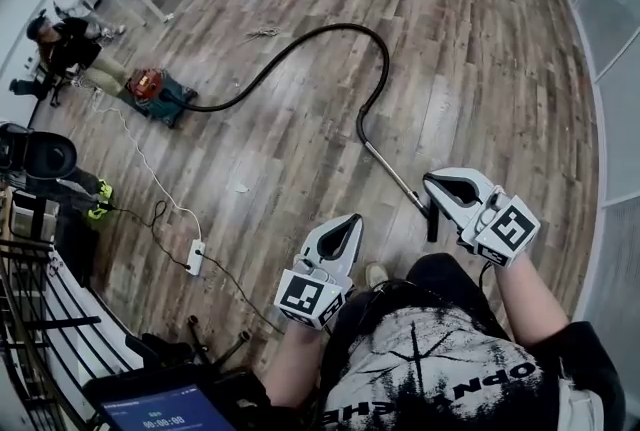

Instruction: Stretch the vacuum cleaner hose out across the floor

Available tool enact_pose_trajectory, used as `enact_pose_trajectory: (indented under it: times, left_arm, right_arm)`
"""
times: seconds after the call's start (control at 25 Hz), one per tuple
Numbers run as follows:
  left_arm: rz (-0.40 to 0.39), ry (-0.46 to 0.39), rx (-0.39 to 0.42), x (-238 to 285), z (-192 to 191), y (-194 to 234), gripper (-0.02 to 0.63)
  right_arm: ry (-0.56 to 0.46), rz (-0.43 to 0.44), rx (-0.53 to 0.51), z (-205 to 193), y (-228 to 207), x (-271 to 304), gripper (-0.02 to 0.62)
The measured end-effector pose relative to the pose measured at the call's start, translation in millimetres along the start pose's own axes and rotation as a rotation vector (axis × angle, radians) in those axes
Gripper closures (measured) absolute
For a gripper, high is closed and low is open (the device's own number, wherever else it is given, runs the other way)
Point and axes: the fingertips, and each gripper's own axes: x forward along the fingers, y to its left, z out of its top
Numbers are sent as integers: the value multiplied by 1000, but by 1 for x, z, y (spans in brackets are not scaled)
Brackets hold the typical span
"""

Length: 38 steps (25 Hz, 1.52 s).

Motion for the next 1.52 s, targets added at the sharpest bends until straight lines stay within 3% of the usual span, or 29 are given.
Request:
enact_pose_trajectory:
  times: [0.32, 0.52, 0.76, 1.12, 1.52]
  left_arm:
    - [-3, 35, 4, 37, 13, 8, 606]
    - [17, 43, 25, 88, 16, 25, 607]
    - [-20, 61, 68, 143, 28, 33, 606]
    - [-208, 139, 38, 200, -7, 44, 606]
    - [-444, 186, 87, 248, 12, 157, 606]
  right_arm:
    - [-2, 35, 58, -8, -37, 15, 589]
    - [-38, 75, 71, -13, -85, 31, 589]
    - [-33, 56, 83, -28, -134, 32, 589]
    - [27, -66, 148, -78, -165, 19, 589]
    - [148, -303, 176, -97, -213, 105, 588]
